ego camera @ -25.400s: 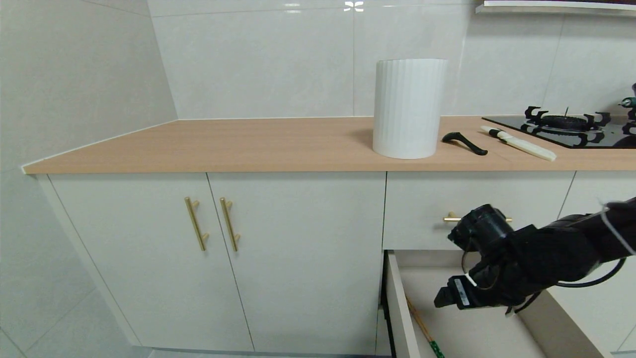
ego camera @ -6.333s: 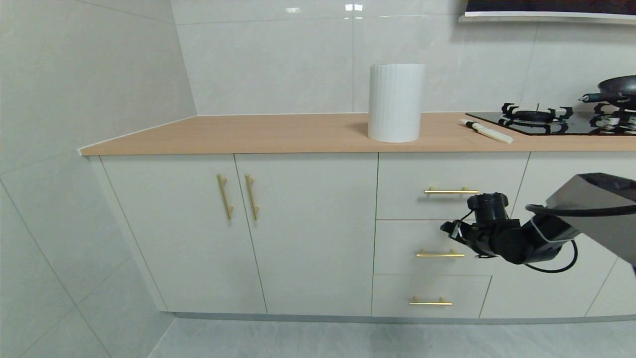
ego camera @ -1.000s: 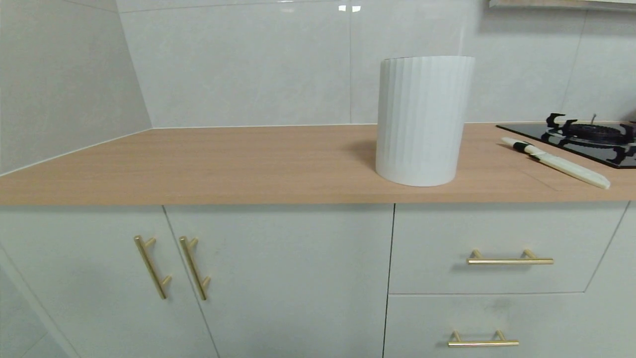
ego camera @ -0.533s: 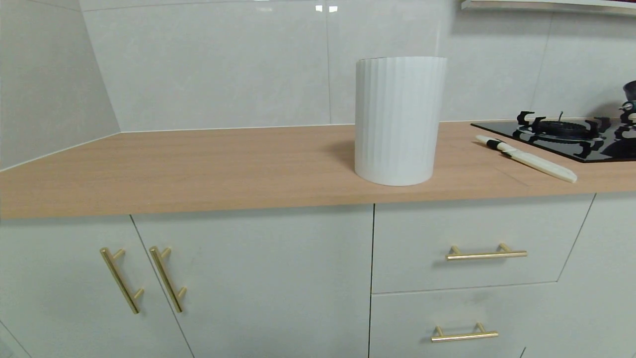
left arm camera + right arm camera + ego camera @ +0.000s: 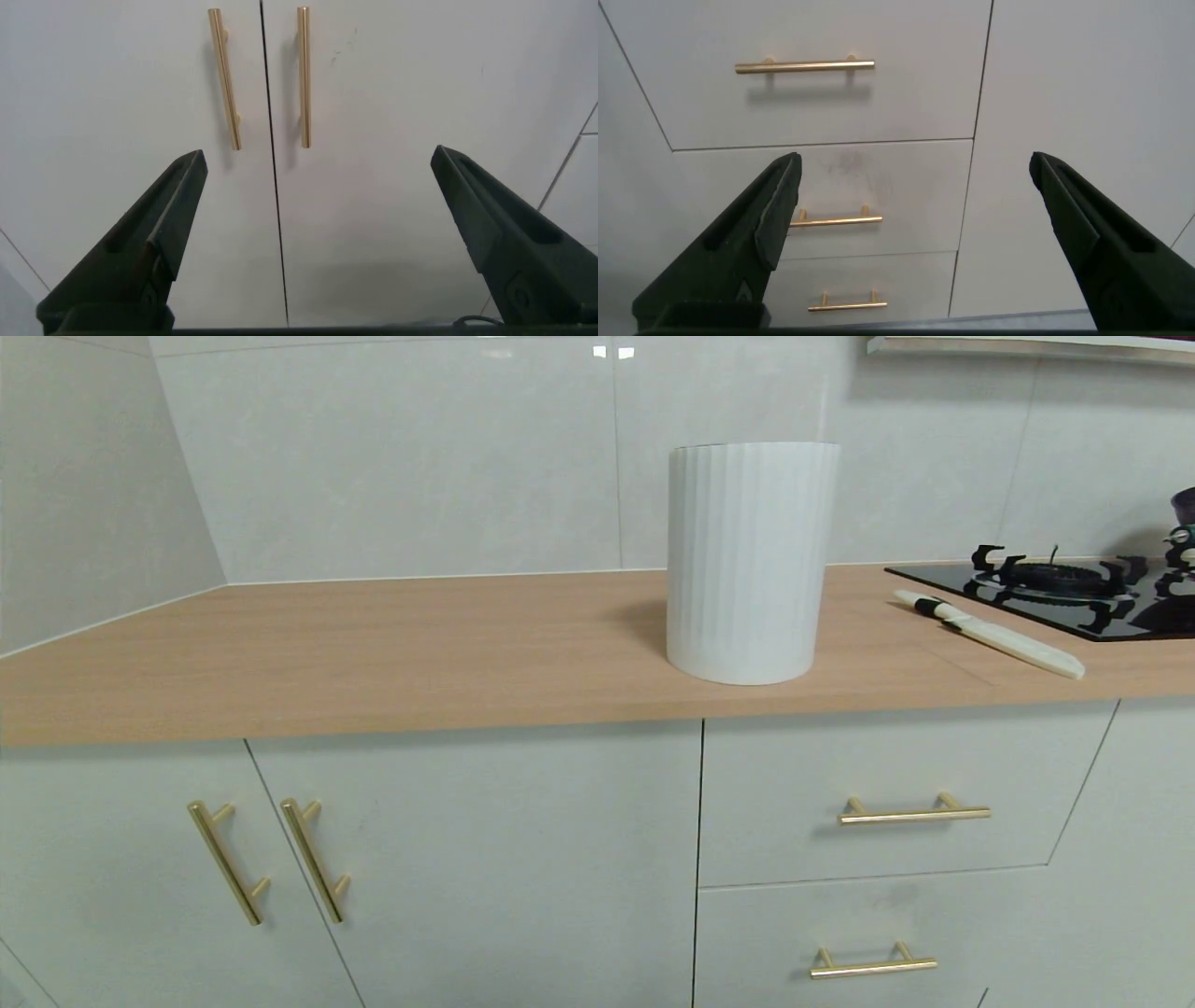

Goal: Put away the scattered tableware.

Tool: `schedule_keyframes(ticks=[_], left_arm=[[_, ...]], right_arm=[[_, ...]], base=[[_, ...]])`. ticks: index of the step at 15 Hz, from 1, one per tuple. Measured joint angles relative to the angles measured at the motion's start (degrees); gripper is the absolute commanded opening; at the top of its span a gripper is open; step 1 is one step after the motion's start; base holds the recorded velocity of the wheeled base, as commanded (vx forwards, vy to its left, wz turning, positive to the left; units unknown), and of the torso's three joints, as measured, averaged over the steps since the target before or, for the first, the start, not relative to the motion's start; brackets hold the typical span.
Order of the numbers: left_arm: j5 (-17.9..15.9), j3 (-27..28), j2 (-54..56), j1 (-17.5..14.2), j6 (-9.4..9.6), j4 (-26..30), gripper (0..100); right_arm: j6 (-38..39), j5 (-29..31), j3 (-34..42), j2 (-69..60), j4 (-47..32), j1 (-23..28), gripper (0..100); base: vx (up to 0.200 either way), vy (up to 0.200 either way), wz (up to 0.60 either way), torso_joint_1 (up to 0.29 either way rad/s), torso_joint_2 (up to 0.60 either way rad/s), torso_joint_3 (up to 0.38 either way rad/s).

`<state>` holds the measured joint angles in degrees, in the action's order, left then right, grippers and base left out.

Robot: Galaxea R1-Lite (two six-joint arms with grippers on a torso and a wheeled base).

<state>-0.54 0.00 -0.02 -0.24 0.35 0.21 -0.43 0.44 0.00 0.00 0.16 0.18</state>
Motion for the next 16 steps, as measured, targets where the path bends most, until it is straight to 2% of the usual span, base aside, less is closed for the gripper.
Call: schedule_keyframes(ticks=[7, 14, 16], left_arm=[[0.0, 0.0, 0.0, 0.0, -0.02, 0.0, 100], [0.0, 0.0, 0.0, 0.0, -0.11, 0.0, 100], [0.0, 0.0, 0.0, 0.0, -0.13, 0.0, 100]], right_arm=[[0.0, 0.0, 0.0, 0.0, 0.0, 0.0, 100], [0.0, 0.0, 0.0, 0.0, 0.0, -0.1, 100], [0.0, 0.0, 0.0, 0.0, 0.0, 0.0, 100]], base=[[0.000, -0.200, 0.00, 0.003, 0.00, 0.003], [0.000, 0.000, 0.00, 0.000, 0.00, 0.000], [0.200, 0.000, 0.00, 0.000, 0.00, 0.000]])
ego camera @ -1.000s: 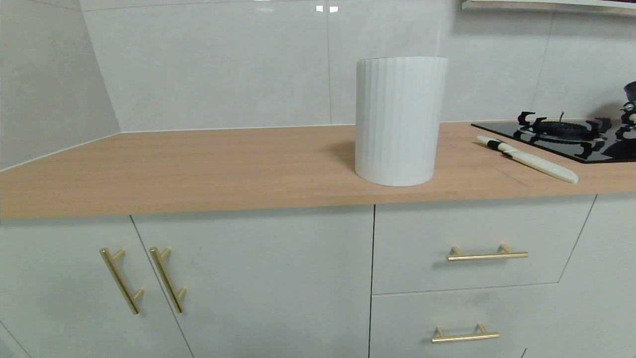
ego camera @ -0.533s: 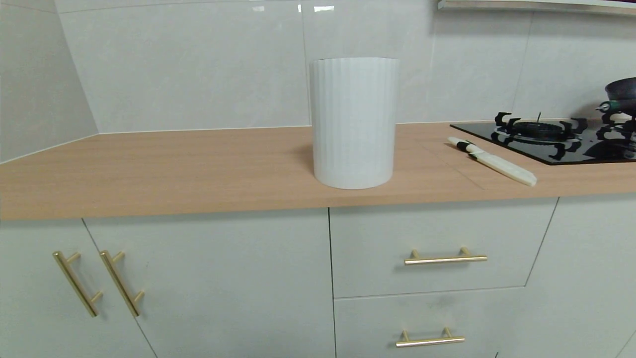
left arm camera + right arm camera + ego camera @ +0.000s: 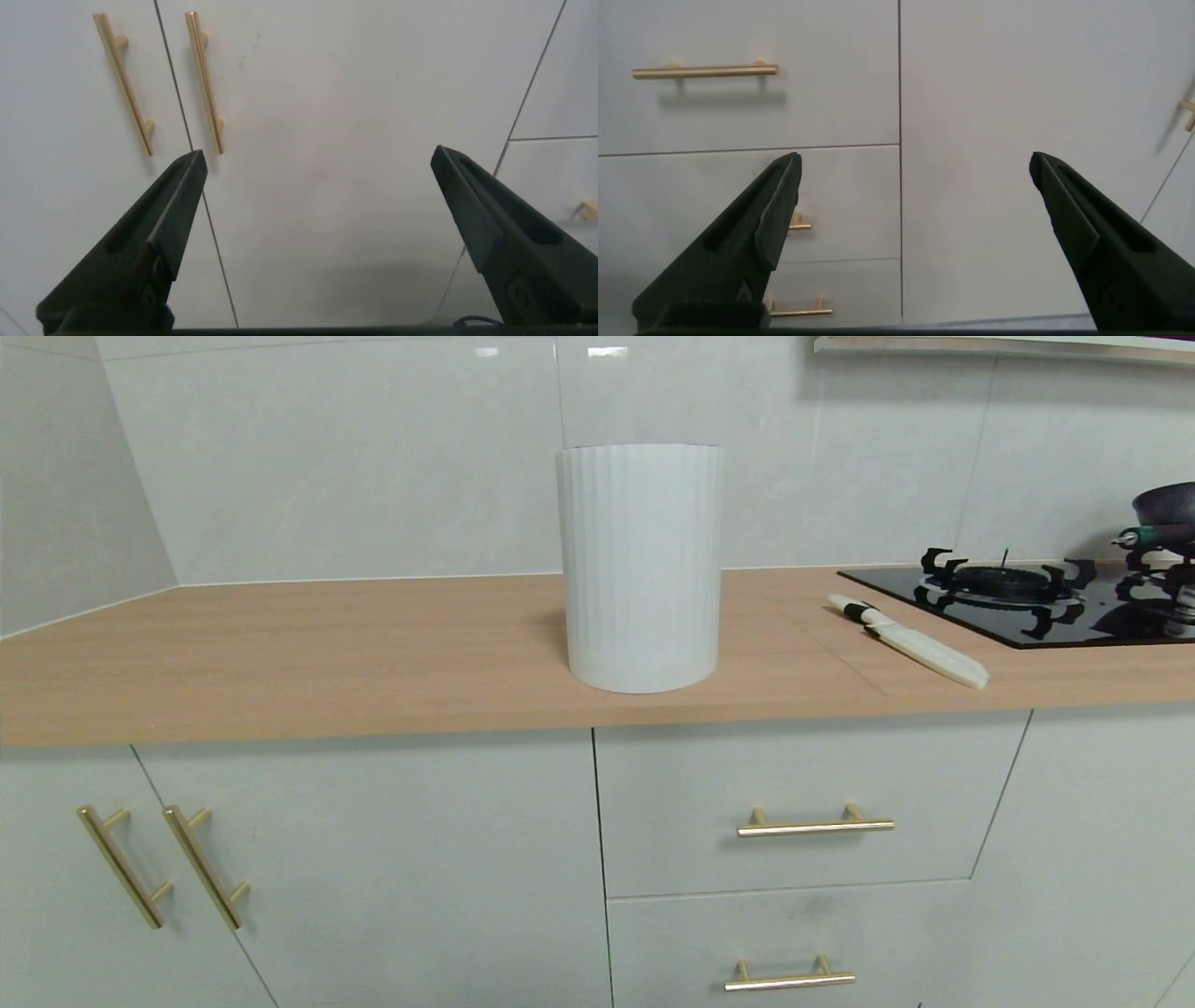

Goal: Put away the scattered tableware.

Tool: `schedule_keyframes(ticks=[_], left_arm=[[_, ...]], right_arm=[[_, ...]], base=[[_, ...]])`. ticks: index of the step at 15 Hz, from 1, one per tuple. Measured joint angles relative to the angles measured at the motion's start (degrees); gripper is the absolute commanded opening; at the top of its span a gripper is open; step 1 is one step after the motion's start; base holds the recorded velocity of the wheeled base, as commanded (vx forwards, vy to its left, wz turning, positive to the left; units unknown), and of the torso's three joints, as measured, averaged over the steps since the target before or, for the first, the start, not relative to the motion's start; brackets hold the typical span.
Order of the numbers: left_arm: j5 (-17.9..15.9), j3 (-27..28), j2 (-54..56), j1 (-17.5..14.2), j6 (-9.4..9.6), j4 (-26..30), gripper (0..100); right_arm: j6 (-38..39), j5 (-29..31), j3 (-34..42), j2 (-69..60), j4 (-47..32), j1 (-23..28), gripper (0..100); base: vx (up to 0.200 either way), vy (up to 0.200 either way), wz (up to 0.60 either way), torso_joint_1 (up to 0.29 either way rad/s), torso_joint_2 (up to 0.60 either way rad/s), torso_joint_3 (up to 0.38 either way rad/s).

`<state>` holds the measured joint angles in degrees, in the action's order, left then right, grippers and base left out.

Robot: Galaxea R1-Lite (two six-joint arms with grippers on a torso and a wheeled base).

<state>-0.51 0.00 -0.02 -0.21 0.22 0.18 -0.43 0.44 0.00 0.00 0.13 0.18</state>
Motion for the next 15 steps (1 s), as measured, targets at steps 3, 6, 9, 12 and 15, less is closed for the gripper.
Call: schedule_keyframes(ticks=[3, 6, 9, 12, 15], left_arm=[[0.0, 0.0, 0.0, 0.0, -0.06, 0.0, 100], [0.0, 0.0, 0.0, -0.1, -0.04, 0.0, 100], [0.0, 0.0, 0.0, 0.0, -0.04, 0.0, 100], [0.0, 0.0, 0.0, 0.0, -0.04, 0.0, 100], [0.0, 0.0, 0.0, 0.0, -0.04, 0.0, 100]], right_arm=[[0.0, 0.0, 0.0, 0.0, 0.0, 0.0, 100], [0.0, 0.0, 0.0, 0.0, 0.0, 0.0, 100], [0.0, 0.0, 0.0, 0.0, 0.0, 0.0, 100], [0.0, 0.0, 0.0, 0.0, 0.0, 0.0, 100], [0.0, 0.0, 0.0, 0.0, 0.0, 0.0, 100]], base=[[0.200, 0.000, 0.00, 0.001, 0.00, 0.006], [0.000, 0.000, 0.00, 0.000, 0.00, 0.000], [0.000, 0.000, 0.00, 0.000, 0.00, 0.000], [0.000, 0.000, 0.00, 0.000, 0.00, 0.000], [0.000, 0.000, 0.00, 0.000, 0.00, 0.000]])
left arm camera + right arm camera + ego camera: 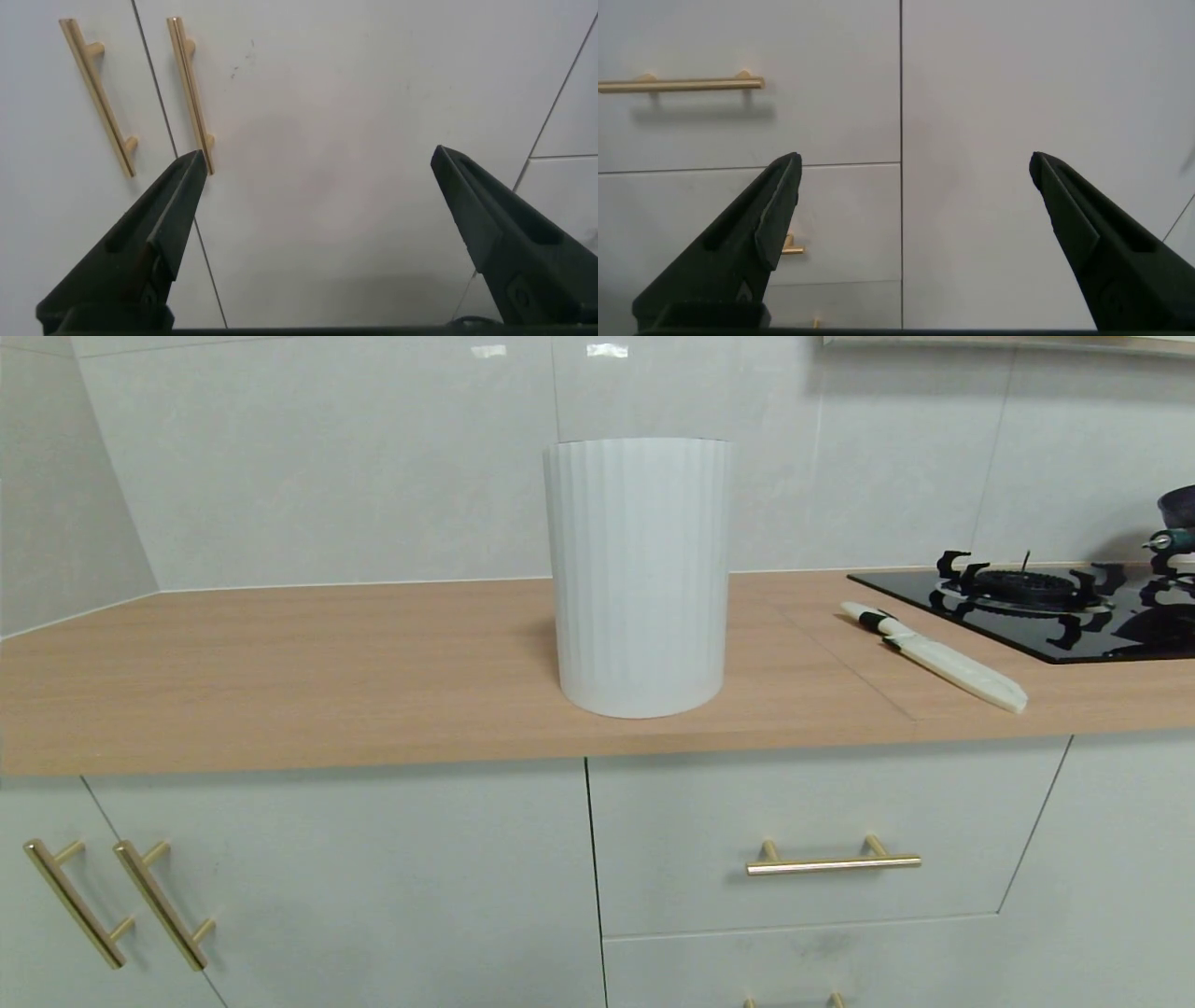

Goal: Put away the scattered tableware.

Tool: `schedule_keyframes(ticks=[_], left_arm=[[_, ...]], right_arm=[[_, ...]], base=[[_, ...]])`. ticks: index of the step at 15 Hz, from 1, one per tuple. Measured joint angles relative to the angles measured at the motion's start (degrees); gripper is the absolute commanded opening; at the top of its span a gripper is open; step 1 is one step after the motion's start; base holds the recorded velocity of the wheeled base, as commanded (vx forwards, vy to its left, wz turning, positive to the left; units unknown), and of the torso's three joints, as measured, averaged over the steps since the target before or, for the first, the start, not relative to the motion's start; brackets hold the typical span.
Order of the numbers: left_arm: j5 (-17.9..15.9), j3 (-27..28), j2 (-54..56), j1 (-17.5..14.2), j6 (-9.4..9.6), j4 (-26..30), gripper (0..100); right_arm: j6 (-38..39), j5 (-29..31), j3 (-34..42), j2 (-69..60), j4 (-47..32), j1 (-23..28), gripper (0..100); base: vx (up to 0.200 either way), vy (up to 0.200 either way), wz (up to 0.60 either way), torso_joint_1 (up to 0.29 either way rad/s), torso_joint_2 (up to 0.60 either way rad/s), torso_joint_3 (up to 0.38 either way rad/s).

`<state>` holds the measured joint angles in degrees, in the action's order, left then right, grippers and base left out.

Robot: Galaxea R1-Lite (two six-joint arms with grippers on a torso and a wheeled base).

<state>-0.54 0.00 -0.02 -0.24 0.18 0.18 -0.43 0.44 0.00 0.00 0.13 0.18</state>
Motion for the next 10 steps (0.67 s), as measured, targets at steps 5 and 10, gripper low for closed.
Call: schedule_keyframes(ticks=[5, 10], left_arm=[[0.0, 0.0, 0.0, 0.0, -0.02, 0.0, 100], [0.0, 0.0, 0.0, 0.0, 0.00, 0.0, 100]], right_arm=[[-0.1, 0.0, 0.0, 0.0, 0.0, 0.0, 100], [-0.1, 0.0, 0.0, 0.0, 0.0, 0.0, 100]], base=[[0.000, 0.000, 0.00, 0.000, 0.00, 0.000], [0.000, 0.000, 0.00, 0.051, -0.18, -0.181]])
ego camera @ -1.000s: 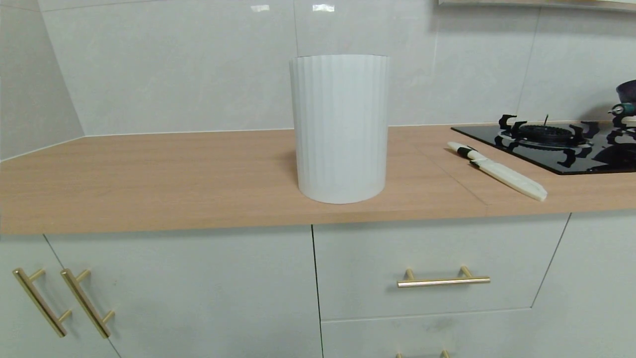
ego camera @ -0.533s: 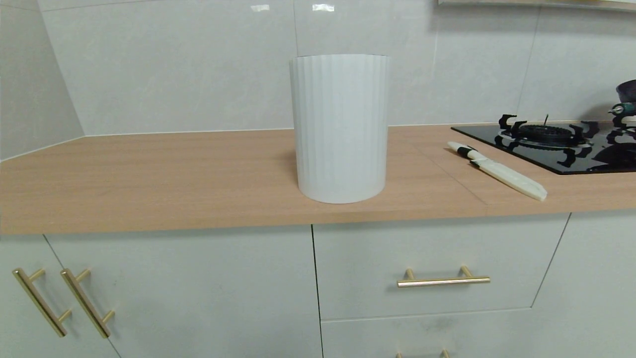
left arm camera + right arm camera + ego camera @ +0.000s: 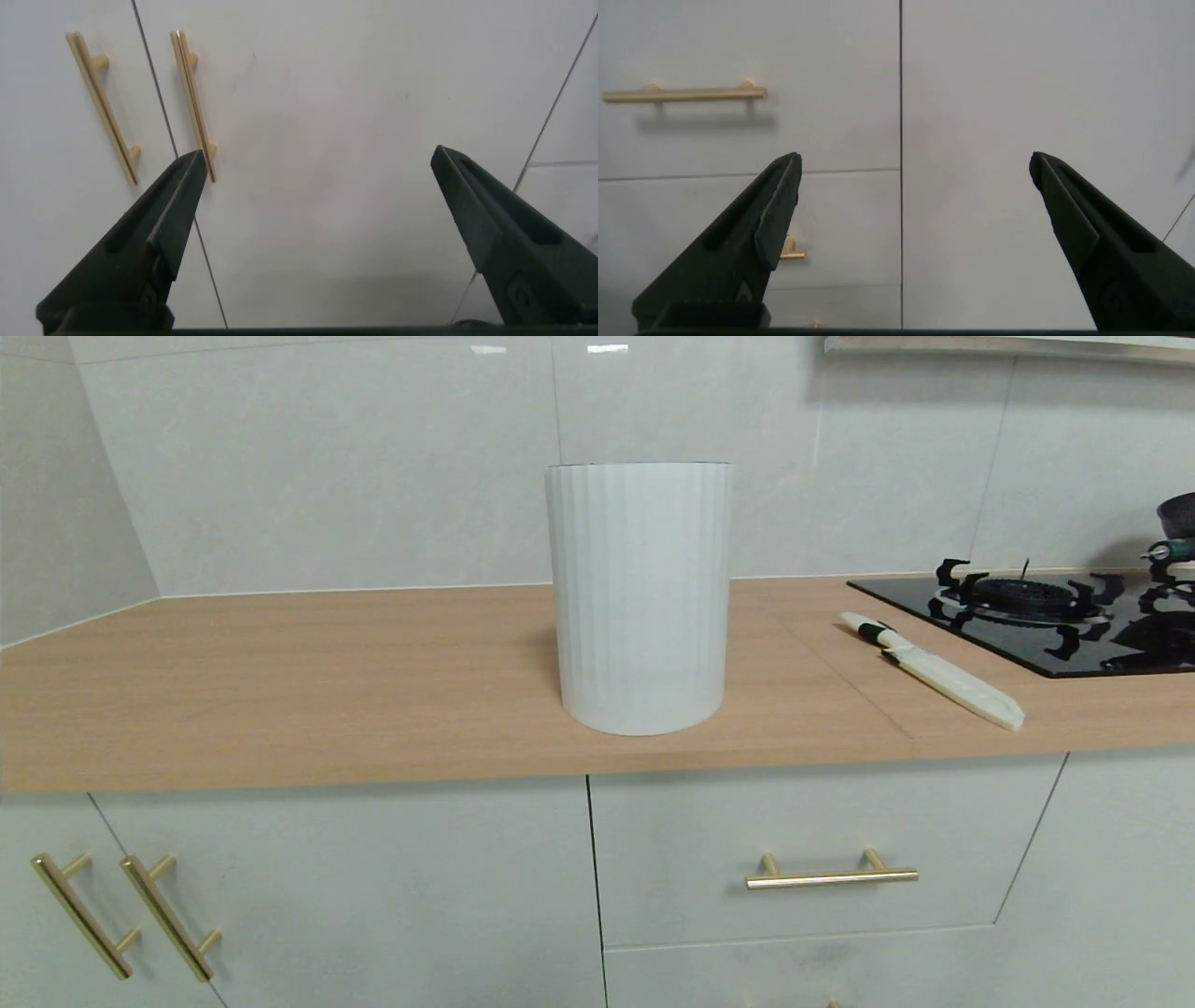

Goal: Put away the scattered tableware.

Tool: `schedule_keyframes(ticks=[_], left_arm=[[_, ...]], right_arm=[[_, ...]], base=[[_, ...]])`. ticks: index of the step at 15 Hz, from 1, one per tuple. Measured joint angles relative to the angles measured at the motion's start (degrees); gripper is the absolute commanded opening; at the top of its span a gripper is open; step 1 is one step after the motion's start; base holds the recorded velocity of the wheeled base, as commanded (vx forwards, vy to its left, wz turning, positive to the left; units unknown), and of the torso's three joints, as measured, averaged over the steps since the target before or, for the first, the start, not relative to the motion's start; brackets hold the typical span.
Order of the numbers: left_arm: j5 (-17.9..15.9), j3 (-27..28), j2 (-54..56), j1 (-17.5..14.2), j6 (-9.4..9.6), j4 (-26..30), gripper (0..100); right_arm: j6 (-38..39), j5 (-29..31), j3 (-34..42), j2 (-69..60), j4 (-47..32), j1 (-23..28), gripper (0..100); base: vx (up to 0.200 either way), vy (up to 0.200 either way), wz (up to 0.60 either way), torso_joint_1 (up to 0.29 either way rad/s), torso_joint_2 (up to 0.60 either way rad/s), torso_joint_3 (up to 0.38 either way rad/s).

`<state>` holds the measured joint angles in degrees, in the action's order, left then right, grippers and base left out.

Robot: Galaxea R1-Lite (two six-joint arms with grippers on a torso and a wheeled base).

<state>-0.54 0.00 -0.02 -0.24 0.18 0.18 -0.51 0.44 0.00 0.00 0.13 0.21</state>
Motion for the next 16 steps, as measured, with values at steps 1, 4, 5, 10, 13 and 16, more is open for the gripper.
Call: schedule_keyframes(ticks=[1, 4, 5, 10, 13, 16], left_arm=[[0.0, 0.0, 0.0, 0.0, 0.00, 0.0, 100], [0.0, 0.0, 0.0, 0.0, 0.00, 0.0, 100], [0.0, 0.0, 0.0, 0.0, 0.00, 0.0, 100], [0.0, 0.0, 0.0, 0.0, -0.02, 0.0, 100], [0.0, 0.0, 0.0, 0.0, 0.00, 0.0, 100], [0.0, 0.0, 0.0, 0.0, 0.00, 0.0, 100]], right_arm=[[0.0, 0.0, 0.0, 0.0, 0.0, 0.0, 100], [0.0, 0.0, 0.0, 0.0, 0.0, 0.0, 100], [0.0, 0.0, 0.0, 0.0, 0.0, 0.0, 100], [0.0, 0.0, 0.0, 0.0, 0.0, 0.0, 100], [0.0, 0.0, 0.0, 0.0, 0.0, 0.0, 100], [0.0, 0.0, 0.0, 0.0, 0.0, 0.0, 100]], base=[[0.000, 0.000, 0.00, 0.178, -0.49, -0.300], [0.000, 0.000, 0.00, 0.167, -0.51, -0.292], [0.000, 0.000, 0.00, 0.178, -0.47, -0.295], [0.000, 0.000, 0.00, 0.189, -0.47, -0.285], [0.000, 0.000, 0.00, 0.211, -0.48, -0.281], [0.000, 0.000, 0.00, 0.212, -0.50, -0.276]])
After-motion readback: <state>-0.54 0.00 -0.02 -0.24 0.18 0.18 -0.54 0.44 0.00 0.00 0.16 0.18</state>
